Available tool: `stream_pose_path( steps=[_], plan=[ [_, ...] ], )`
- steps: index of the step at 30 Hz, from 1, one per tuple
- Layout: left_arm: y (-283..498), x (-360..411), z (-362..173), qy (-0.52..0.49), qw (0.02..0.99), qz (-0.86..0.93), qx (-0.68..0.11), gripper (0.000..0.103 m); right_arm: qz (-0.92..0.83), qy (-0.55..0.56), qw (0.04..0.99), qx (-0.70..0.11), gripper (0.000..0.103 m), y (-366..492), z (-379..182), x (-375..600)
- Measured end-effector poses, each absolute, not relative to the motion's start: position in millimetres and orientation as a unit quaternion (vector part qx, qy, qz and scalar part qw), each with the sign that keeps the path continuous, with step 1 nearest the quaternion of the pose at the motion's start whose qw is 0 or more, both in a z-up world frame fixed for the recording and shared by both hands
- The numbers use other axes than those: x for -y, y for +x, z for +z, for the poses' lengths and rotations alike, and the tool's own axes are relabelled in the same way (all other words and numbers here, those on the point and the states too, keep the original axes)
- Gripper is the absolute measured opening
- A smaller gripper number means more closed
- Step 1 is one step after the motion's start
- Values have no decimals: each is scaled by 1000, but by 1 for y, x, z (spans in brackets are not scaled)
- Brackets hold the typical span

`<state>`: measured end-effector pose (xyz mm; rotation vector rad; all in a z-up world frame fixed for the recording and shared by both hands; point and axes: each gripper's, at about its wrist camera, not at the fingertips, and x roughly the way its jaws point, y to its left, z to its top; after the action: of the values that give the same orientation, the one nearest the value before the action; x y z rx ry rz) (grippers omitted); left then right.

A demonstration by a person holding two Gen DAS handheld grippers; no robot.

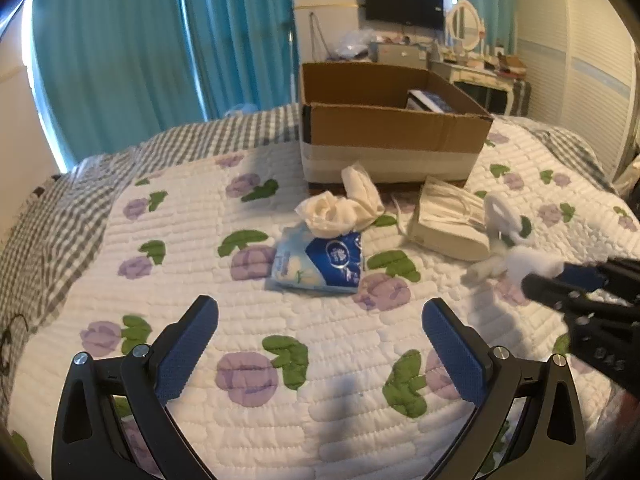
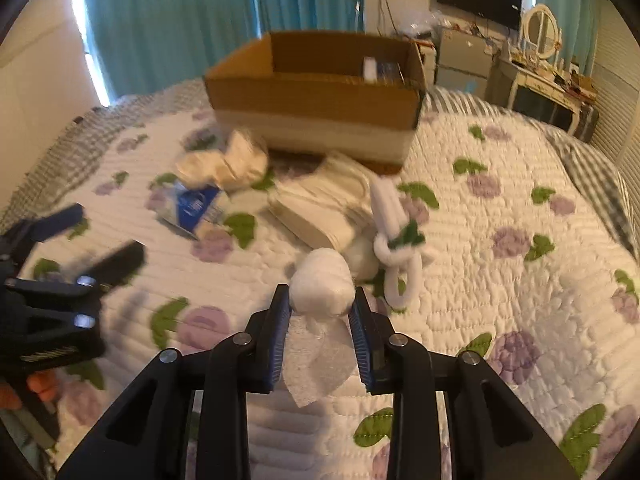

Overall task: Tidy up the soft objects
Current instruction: 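Grasp the white plush with the right tool while the left grasps the Vinda pack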

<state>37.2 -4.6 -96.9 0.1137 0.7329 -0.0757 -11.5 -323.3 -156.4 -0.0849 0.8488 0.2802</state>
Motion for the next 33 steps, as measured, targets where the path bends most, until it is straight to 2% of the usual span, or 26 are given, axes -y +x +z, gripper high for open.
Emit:
stream_pose_path(
  steps=[11,18,22,26,29,30,33],
  plan=[
    [76,5,-74,41,935,-39,-350,103,163,-58,924,-340,29,42,-89,292],
    [117,-6,-114,-8,916,-55,-397,102,151,-42,923,-351,29,78,-129,289],
    [122,-3,-140,-8,906,-68,-418,102,137,-36,913,-382,29,90,-159,300],
    [130,3,-155,2,899,-61,-434,102,134,-25,912,-387,29,91,-163,308],
    [135,-1,-166,0,893,-42,-449,88,135,-24,914,-383,29,88,-160,309],
    [134,-1,-166,-2,894,-41,-447,79,136,-24,914,-381,29,87,-159,310],
    [129,-1,-161,-2,898,-44,-438,75,135,-26,915,-379,29,83,-160,308]
  ],
)
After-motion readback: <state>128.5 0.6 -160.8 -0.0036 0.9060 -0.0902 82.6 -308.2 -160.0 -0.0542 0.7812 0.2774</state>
